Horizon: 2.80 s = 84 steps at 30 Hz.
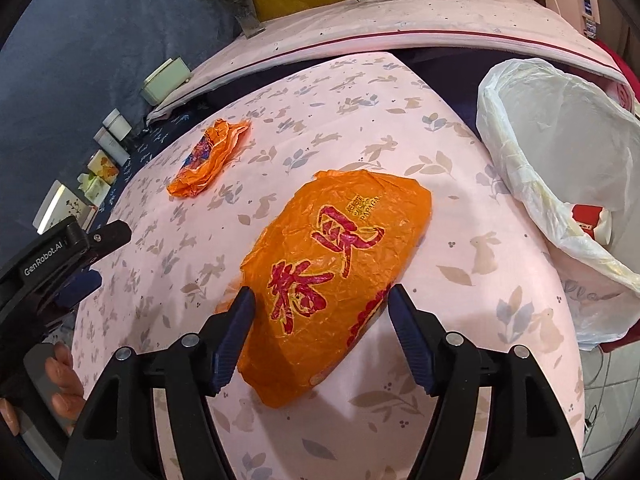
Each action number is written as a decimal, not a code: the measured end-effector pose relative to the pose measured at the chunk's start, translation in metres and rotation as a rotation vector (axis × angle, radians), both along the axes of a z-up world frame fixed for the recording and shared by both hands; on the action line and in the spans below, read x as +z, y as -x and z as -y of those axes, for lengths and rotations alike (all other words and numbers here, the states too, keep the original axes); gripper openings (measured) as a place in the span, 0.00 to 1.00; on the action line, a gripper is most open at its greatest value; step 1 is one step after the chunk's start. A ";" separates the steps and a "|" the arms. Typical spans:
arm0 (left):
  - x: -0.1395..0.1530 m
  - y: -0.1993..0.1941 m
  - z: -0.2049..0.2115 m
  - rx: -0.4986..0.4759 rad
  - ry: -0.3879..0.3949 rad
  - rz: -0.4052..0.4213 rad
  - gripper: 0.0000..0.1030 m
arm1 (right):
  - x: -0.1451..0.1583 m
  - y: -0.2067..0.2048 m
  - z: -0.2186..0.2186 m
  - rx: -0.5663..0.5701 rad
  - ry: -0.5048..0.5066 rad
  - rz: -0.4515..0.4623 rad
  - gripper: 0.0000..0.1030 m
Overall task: Collect trash
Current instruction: 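Grasp the large orange printed bag with the right gripper while the left grasps the orange wrapper, then lift and carry both orange wrappers over the bin with both grippers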
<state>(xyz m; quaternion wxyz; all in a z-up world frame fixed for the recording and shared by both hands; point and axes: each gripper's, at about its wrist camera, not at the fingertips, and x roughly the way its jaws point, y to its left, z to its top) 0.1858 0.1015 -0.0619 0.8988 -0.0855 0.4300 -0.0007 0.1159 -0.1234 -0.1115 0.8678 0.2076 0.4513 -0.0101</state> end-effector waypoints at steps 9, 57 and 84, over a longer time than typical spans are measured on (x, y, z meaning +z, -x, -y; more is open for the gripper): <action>0.000 -0.038 0.000 -0.032 -0.024 0.013 0.86 | -0.002 -0.025 -0.011 0.021 0.045 0.004 0.46; -0.037 -0.104 0.088 -0.214 -0.042 -0.057 0.16 | 0.034 -0.073 0.026 -0.022 -0.021 0.107 0.13; 0.040 0.001 0.189 -0.413 0.018 0.045 0.15 | 0.083 0.020 0.119 -0.226 -0.045 0.248 0.13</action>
